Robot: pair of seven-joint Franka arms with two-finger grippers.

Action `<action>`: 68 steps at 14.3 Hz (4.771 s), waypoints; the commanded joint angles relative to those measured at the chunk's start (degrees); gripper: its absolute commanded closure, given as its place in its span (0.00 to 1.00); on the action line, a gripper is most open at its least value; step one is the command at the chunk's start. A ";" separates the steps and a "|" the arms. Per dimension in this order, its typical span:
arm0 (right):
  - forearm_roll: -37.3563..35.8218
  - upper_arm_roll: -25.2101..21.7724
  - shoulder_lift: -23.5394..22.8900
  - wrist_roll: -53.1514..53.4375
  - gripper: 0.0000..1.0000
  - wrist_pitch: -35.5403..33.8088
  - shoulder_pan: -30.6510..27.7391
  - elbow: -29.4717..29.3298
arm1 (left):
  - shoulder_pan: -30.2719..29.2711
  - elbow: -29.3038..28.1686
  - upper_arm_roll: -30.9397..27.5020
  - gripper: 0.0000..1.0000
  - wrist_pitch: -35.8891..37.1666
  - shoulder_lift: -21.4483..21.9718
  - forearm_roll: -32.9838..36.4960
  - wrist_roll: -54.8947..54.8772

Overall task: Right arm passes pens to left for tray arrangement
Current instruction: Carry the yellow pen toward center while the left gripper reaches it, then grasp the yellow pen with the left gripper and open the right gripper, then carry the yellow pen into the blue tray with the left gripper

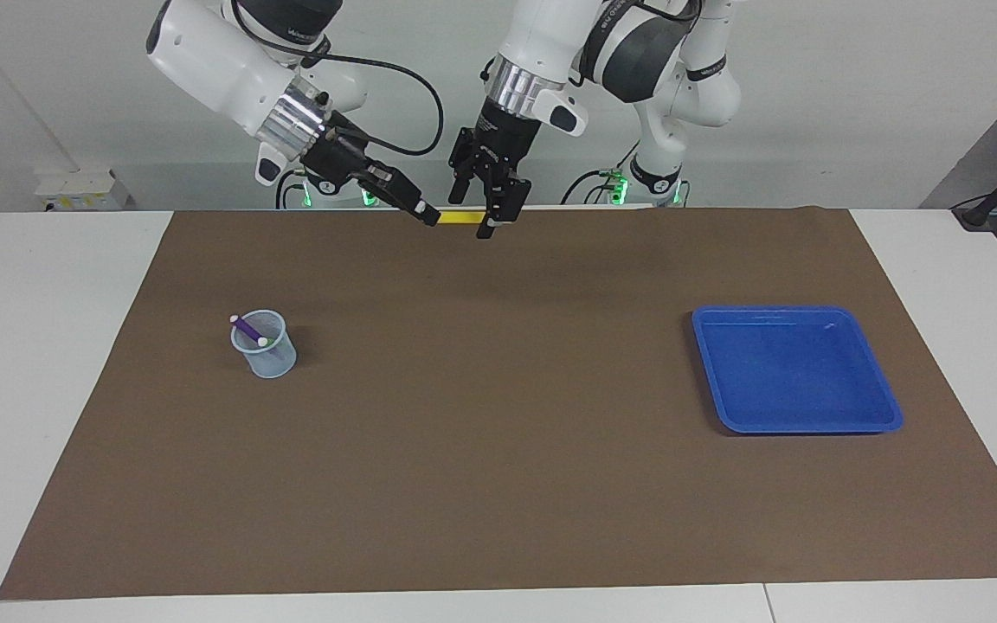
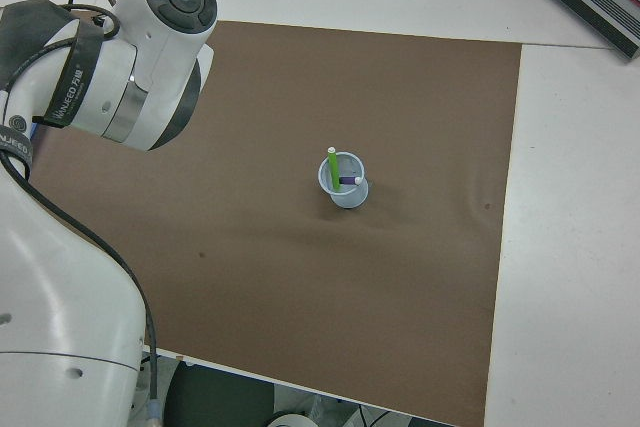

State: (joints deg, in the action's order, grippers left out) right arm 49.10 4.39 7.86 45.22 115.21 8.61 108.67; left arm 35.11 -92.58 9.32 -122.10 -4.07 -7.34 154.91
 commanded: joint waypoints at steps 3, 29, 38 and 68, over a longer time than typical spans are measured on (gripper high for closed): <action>1.53 0.09 1.19 0.13 1.00 0.98 0.09 1.45 | 0.83 4.69 1.06 0.18 5.82 -1.99 3.21 0.83; 0.83 0.09 1.19 0.13 0.56 0.63 0.44 1.45 | 2.06 5.30 1.49 1.00 5.29 -2.08 8.66 0.31; -12.42 0.09 1.28 -18.02 0.10 -3.85 0.09 1.45 | 1.98 5.22 1.49 1.00 5.55 -2.08 8.66 -0.48; -50.85 0.00 -6.71 -63.76 0.09 17.05 -9.14 8.75 | -41.25 -10.60 1.23 1.00 13.80 4.94 -1.10 -97.81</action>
State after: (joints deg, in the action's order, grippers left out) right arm -0.33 3.90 2.05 -17.48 129.84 0.46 116.45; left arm -2.75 -99.30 10.12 -109.83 -2.49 -7.49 66.16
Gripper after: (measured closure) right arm 0.093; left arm 0.828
